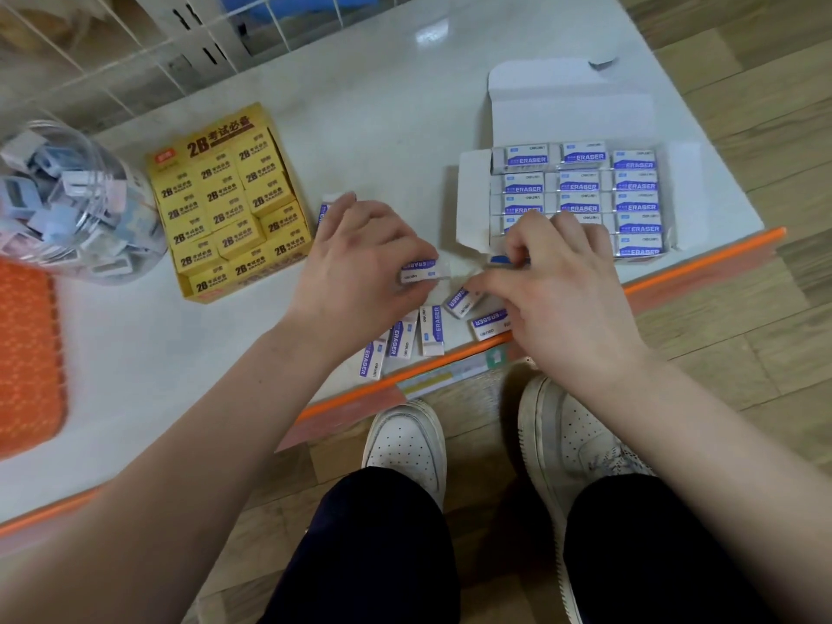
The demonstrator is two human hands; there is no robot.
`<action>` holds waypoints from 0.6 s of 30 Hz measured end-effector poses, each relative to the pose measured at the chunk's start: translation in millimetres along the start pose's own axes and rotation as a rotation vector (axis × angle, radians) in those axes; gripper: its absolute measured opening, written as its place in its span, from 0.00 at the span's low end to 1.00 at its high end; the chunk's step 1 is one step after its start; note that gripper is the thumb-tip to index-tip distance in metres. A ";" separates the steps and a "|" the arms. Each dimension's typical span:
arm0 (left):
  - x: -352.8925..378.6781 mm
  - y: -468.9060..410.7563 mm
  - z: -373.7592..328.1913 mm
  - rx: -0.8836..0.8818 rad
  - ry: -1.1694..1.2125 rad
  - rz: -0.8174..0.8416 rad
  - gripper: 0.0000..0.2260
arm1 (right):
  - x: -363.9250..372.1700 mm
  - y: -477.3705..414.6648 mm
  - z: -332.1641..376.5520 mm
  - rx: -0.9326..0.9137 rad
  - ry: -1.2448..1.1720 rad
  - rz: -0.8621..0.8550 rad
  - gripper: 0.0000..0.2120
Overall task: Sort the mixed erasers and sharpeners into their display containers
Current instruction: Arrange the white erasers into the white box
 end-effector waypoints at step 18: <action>-4.5 0.5 9.1 0.036 0.078 0.085 0.16 | 8.8 6.8 19.2 0.089 0.161 0.130 0.17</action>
Point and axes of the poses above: each hand's wrist, its own y-axis away from the middle knuckle, its own x-axis out of the palm, z = x × y, the point moved 3 cm from there along -y, towards the middle knuckle, and after that the axes turned 10 degrees about -z, right-handed, at the moved point
